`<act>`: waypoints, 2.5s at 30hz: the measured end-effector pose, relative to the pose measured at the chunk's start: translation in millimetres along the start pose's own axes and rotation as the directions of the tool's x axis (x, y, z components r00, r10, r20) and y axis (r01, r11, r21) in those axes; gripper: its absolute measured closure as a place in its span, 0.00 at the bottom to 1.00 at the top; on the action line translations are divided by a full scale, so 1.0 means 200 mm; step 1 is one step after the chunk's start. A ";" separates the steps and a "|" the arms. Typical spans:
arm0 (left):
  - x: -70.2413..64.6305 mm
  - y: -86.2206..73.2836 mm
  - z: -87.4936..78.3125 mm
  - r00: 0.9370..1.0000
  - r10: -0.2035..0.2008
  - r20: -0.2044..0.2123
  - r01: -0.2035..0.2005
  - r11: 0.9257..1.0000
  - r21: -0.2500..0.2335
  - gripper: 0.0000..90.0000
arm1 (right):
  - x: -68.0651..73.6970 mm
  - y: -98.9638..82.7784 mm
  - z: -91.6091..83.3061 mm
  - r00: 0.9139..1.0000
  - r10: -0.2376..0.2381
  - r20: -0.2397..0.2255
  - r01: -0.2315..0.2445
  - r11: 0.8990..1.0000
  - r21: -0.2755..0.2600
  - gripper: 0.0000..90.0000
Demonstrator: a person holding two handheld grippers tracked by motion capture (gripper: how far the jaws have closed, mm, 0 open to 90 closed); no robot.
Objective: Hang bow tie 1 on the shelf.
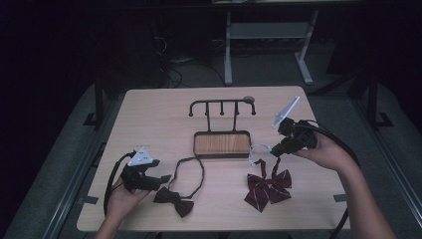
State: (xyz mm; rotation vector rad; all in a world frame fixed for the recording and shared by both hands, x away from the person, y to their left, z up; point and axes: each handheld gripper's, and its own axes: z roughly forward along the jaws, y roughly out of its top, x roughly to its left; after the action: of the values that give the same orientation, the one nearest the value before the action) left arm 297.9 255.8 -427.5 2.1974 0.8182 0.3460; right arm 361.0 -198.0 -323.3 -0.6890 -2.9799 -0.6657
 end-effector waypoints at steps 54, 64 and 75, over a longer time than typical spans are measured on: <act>0.00 0.00 0.00 1.000 0.002 0.011 -0.002 1.000 0.005 0.30 | -0.13 0.32 -0.25 0.997 -0.010 0.081 0.009 1.000 0.010 0.96; 0.00 0.00 0.00 1.000 0.001 0.015 -0.001 1.000 0.002 0.30 | -0.20 0.36 -0.27 0.994 0.012 0.105 -0.014 1.000 0.009 0.96; 0.00 0.00 0.00 1.000 0.006 0.019 -0.006 1.000 0.007 0.30 | -0.26 0.41 -0.28 0.993 0.038 0.114 -0.041 0.999 0.018 0.96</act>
State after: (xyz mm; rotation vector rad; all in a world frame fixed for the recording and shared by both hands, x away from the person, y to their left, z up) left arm 298.3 256.3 -427.6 2.2073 0.8037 0.3246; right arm 437.8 -176.4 -244.9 -0.8090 -3.0619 -0.6128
